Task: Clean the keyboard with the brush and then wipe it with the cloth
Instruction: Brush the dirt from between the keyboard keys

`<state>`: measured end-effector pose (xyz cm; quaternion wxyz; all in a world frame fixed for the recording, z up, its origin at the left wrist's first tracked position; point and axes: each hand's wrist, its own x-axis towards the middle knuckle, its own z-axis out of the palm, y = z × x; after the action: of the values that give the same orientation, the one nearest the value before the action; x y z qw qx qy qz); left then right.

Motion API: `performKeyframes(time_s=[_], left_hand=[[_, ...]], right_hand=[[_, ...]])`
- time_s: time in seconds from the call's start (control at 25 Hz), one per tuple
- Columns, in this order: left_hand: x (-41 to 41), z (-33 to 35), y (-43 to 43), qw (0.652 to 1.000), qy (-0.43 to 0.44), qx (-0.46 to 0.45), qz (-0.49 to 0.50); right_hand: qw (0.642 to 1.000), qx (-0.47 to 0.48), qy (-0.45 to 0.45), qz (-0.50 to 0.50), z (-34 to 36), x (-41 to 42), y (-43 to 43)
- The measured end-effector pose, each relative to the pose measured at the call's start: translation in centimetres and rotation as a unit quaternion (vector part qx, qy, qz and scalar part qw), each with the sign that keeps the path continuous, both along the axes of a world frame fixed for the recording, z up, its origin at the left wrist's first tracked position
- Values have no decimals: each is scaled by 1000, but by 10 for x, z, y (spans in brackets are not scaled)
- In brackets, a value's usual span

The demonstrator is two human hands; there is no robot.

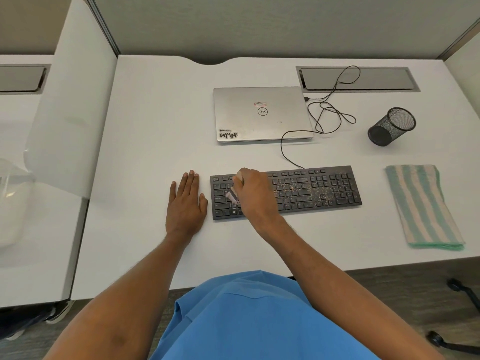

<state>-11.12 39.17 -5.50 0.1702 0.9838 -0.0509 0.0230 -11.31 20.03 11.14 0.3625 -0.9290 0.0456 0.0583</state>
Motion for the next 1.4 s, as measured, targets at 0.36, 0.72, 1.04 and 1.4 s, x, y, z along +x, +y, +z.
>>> performKeyframes(time_s=[0.36, 0.72, 1.04, 1.4], left_hand=[[0, 2, -1, 1000, -1, 2, -2], [0, 2, 0, 1000, 4, 6, 2], [1, 1, -1, 1000, 8, 8, 2], [0, 2, -1, 1000, 10, 12, 3]], right_hand=[[999, -13, -41, -8, 0, 5, -5], [1000, 7, 5, -8, 0, 8, -8], [999, -9, 25, 29, -6, 10, -12], [998, -5, -50, -27, 0, 6, -21]])
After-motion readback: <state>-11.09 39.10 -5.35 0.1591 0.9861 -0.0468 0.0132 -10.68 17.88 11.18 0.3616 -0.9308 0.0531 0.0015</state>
